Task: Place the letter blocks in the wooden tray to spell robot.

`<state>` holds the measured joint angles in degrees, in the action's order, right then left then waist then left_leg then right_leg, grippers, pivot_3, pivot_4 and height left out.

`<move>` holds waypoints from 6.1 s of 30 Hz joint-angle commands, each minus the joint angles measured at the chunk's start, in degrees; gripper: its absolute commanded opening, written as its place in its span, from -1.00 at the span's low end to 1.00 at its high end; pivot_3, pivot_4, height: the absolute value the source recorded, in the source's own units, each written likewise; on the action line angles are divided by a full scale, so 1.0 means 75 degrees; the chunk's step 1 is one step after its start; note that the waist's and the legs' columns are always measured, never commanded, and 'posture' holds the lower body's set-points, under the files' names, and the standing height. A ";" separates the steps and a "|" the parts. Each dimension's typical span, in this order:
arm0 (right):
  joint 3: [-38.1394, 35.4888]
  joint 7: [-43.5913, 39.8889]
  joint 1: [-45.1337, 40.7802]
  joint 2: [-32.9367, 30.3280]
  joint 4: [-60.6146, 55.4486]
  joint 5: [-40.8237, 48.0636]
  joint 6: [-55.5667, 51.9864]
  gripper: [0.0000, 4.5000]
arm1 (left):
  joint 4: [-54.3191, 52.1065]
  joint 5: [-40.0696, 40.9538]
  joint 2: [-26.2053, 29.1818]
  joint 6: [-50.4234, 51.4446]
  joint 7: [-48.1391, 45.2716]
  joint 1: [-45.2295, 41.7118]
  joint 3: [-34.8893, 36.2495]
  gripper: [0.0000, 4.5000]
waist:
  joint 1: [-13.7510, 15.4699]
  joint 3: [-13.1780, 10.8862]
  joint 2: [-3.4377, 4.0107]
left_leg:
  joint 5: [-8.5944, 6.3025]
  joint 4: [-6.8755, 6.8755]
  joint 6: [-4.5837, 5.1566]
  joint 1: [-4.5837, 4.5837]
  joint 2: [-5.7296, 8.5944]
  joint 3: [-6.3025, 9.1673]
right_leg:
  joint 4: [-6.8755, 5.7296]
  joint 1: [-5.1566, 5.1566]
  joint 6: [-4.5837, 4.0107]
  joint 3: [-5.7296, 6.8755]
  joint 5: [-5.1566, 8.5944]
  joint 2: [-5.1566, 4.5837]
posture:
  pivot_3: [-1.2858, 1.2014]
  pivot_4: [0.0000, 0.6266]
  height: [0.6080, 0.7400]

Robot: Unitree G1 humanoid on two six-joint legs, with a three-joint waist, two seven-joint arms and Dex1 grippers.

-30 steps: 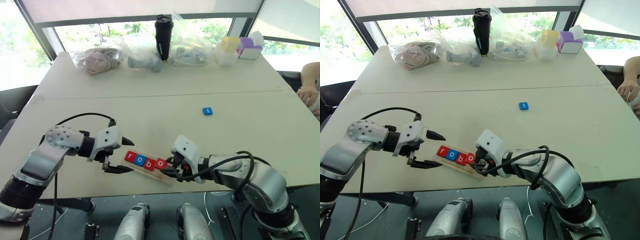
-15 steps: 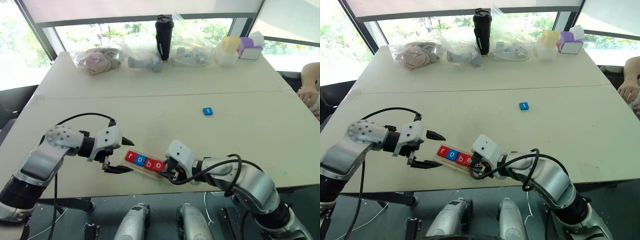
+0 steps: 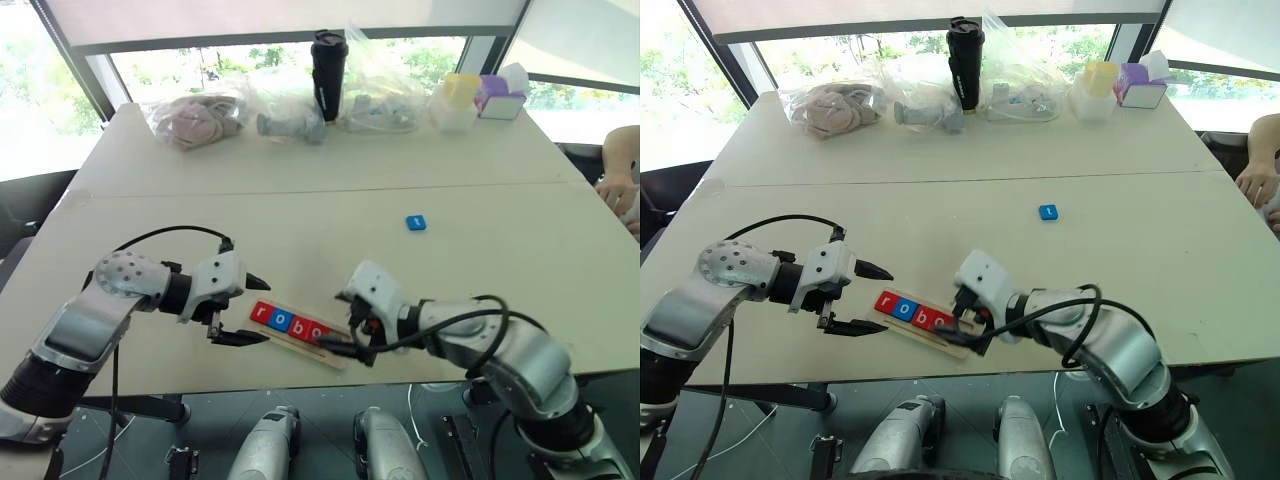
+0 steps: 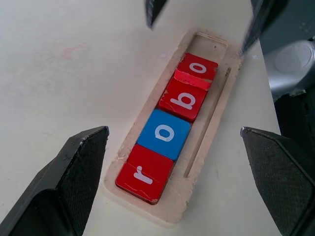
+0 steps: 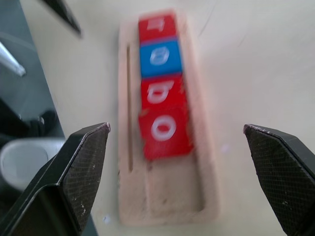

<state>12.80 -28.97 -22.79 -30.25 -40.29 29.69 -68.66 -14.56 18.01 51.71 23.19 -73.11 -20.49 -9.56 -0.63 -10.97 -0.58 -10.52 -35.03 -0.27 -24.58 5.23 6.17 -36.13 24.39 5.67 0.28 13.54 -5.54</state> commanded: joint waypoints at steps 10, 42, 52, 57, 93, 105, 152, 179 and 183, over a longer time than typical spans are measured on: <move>0.1833 0.0425 -0.0753 0.0197 0.1237 -0.1428 0.1131 0.99 | -0.0034 -0.0031 -0.0086 -0.0071 0.0060 -0.0123 0.0062 1.00 | -0.0020 0.0000 0.0000 | 0.0001 0.0000 -0.0001 0.0004 -0.0001 -0.0002 | -0.0002 0.0002 -0.0008 -0.0003 -0.0004 0.0001 | 0.03 -0.52 1.00; -0.0181 0.0144 -0.1300 0.1318 0.1602 -0.1192 0.2352 0.99 | -0.0055 -0.0029 -0.0205 -0.0020 0.0295 -0.0018 0.0019 1.00 | -0.0018 0.0000 0.0000 | 0.0002 0.0001 -0.0002 0.0006 -0.0003 -0.0001 | -0.0007 0.0003 0.0003 -0.0003 -0.0010 0.0009 | 0.03 -0.52 1.00; -0.1635 0.1447 -0.2060 0.0498 0.5408 -0.2595 0.3245 0.99 | 0.0033 -0.0046 -0.0337 -0.0051 0.0330 -0.0128 0.0049 1.00 | -0.0020 0.0002 -0.0003 | 0.0003 0.0002 -0.0002 0.0013 0.0007 -0.0014 | -0.0005 -0.0003 -0.0002 -0.0012 -0.0011 0.0008 | 0.03 -0.52 1.00; -0.1702 0.2256 -0.2722 0.1114 0.7759 -0.3094 0.3967 0.99 | -0.0093 0.0025 -0.0319 0.0109 0.0432 -0.0189 0.0190 1.00 | -0.0150 0.0001 0.0000 | 0.0008 0.0019 -0.0006 0.0020 -0.0014 -0.0021 | -0.0015 0.0010 0.0017 -0.0020 -0.0030 0.0027 | 0.03 -0.52 1.00; -0.3401 0.3243 0.0616 0.2782 -0.0832 -0.2346 -0.3178 -0.47 | 0.0284 -0.0137 -0.0600 -0.0057 0.0561 -0.0359 0.0059 1.00 | -0.0022 0.0006 0.0010 | 0.0012 0.0006 -0.0016 0.0021 -0.0027 0.0002 | -0.0016 0.0006 -0.0031 -0.0021 -0.0027 0.0043 | 0.03 -0.52 1.00; -0.3074 0.3880 0.0886 0.3837 -0.1121 -0.2524 -0.3178 0.91 | 0.0473 -0.0221 -0.0686 -0.0227 0.0571 -0.0449 0.0009 1.00 | -0.0024 0.0007 0.0012 | 0.0013 0.0014 -0.0018 0.0018 -0.0022 -0.0003 | -0.0009 0.0012 -0.0031 -0.0019 -0.0028 0.0036 | 0.03 -0.52 1.00; -0.2147 -0.3758 0.2409 -0.2449 0.1785 -0.1091 0.5391 -0.49 | -0.0338 -0.0092 -0.0047 -0.0047 0.0338 0.0208 0.0303 1.00 | 0.0008 0.0004 0.0003 | -0.0006 -0.0005 0.0008 0.0014 -0.0017 -0.0026 | 0.0003 -0.0008 -0.0008 -0.0011 -0.0014 -0.0003 | 0.03 -0.52 1.00; 0.0892 -0.0671 0.1006 -0.1701 -0.0979 -0.1084 0.0378 -0.49 | -0.0281 -0.0213 -0.0102 0.0131 0.0447 -0.0017 0.0119 1.00 | 0.0017 0.0006 -0.0001 | -0.0007 -0.0008 0.0006 -0.0003 -0.0013 -0.0020 | 0.0016 -0.0001 -0.0010 -0.0005 -0.0015 -0.0008 | 0.03 -0.52 1.00; 0.1062 -0.0616 0.0926 -0.1678 -0.0898 -0.1110 0.0439 -0.49 | -0.0268 -0.0224 -0.0143 0.0144 0.0459 -0.0043 0.0116 1.00 | 0.0016 0.0006 -0.0001 | -0.0007 -0.0009 0.0007 -0.0003 -0.0013 -0.0020 | 0.0016 -0.0001 -0.0009 -0.0005 -0.0015 -0.0007 | 0.03 -0.52 1.00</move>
<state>20.60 -33.88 -15.04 -43.32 -45.92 21.47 -66.00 -15.78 15.70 50.57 24.38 -69.77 -20.02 -9.38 -0.51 -10.92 -0.58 -10.57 -35.10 -0.22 -24.60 5.13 6.02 -36.01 24.38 5.60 0.25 13.43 -5.59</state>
